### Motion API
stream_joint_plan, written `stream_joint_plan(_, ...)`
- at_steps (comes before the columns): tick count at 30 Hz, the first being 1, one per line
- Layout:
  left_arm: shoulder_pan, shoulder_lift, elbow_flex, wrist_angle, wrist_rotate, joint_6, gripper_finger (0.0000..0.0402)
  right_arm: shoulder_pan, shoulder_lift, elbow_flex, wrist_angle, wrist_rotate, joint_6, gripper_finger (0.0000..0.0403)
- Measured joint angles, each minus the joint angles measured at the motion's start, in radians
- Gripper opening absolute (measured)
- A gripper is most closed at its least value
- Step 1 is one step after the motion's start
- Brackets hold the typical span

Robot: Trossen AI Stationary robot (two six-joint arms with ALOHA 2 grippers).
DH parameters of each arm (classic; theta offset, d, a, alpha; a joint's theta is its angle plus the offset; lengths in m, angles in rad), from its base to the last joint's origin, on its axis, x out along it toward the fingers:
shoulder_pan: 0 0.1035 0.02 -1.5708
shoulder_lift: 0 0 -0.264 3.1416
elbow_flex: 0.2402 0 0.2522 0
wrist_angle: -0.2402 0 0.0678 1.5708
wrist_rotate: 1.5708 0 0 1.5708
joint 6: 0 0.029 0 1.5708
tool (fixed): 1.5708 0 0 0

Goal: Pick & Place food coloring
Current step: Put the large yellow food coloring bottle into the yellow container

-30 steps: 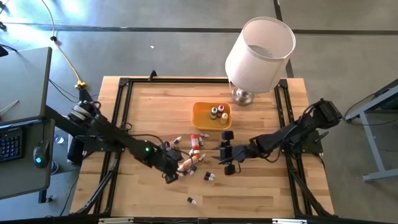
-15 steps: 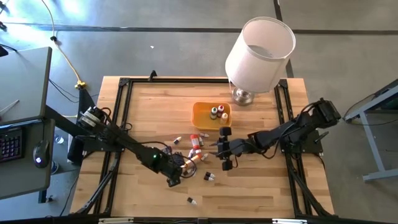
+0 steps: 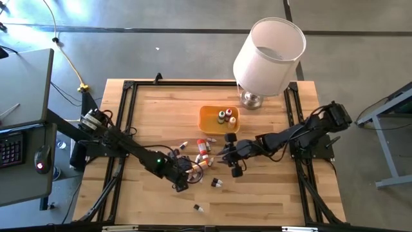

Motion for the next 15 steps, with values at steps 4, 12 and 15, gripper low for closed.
stream_joint_plan(4,0.000,0.001,-0.001,-0.002,-0.009,0.048,0.0166,-0.002,0.051,0.000,0.035,-0.044,0.005,0.0133)
stream_joint_plan(12,0.000,0.009,-0.002,0.036,-0.036,0.092,0.0166,-0.006,0.194,0.001,0.195,-0.079,-0.007,0.0133)
stream_joint_plan(15,0.000,0.009,-0.002,0.071,-0.034,0.097,0.0166,-0.010,0.217,0.002,0.236,-0.078,-0.016,0.0133)
